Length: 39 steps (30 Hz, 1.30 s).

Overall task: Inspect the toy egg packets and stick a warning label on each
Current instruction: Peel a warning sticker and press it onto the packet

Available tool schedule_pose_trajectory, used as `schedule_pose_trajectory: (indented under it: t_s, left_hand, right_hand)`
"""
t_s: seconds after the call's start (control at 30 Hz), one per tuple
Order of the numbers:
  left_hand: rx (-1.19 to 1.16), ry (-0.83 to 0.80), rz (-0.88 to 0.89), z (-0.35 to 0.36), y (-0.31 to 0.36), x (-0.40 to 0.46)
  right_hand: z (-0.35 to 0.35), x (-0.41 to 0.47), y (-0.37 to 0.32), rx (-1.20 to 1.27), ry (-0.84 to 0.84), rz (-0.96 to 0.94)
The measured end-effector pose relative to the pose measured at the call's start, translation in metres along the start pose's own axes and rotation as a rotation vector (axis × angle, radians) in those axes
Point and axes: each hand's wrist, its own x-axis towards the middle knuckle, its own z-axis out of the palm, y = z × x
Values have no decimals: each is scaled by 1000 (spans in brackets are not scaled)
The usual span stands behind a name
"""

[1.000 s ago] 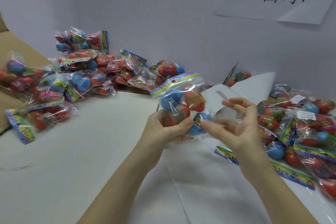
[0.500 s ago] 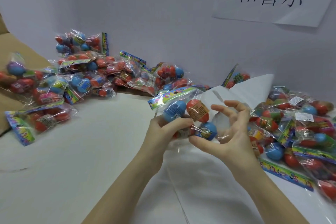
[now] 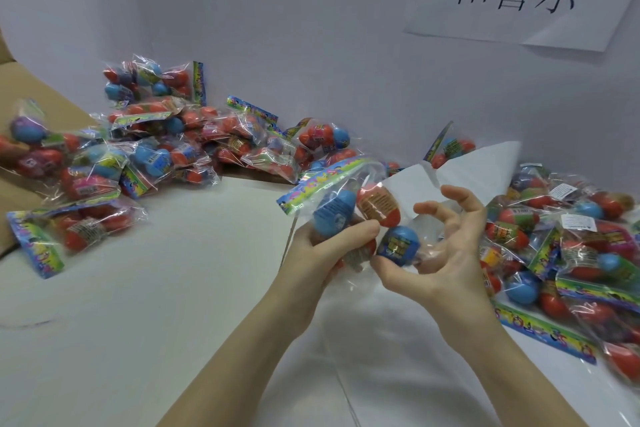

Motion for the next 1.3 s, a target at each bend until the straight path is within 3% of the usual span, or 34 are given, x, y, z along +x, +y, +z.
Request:
schedule_pose_trajectory:
  t_s: [0.13, 0.33, 0.53, 0.7, 0.93, 1.13, 1.3]
  left_hand:
    - [-101, -24, -64, 1, -1, 0]
    - [-279, 117, 33, 4, -3, 2]
    - [-397, -110, 47, 1, 2, -3]
    - [-245, -162, 98, 5, 0, -4]
    - [-219, -149, 114, 4, 0, -4]
    - [-232, 54, 8, -2, 3, 1]
    - [-128, 51, -21, -7, 8, 2]
  right_hand:
    - [1, 0, -4, 7, -1, 2]
    - [5, 0, -7, 42, -23, 35]
    - [1, 3, -3, 154, 30, 163]
    - [-1, 5, -5, 177, 83, 185]
    - [0, 5, -4, 121, 101, 97]
    - [-6, 8, -10, -159, 136, -47]
    - [-18, 7, -13, -36, 233, -196]
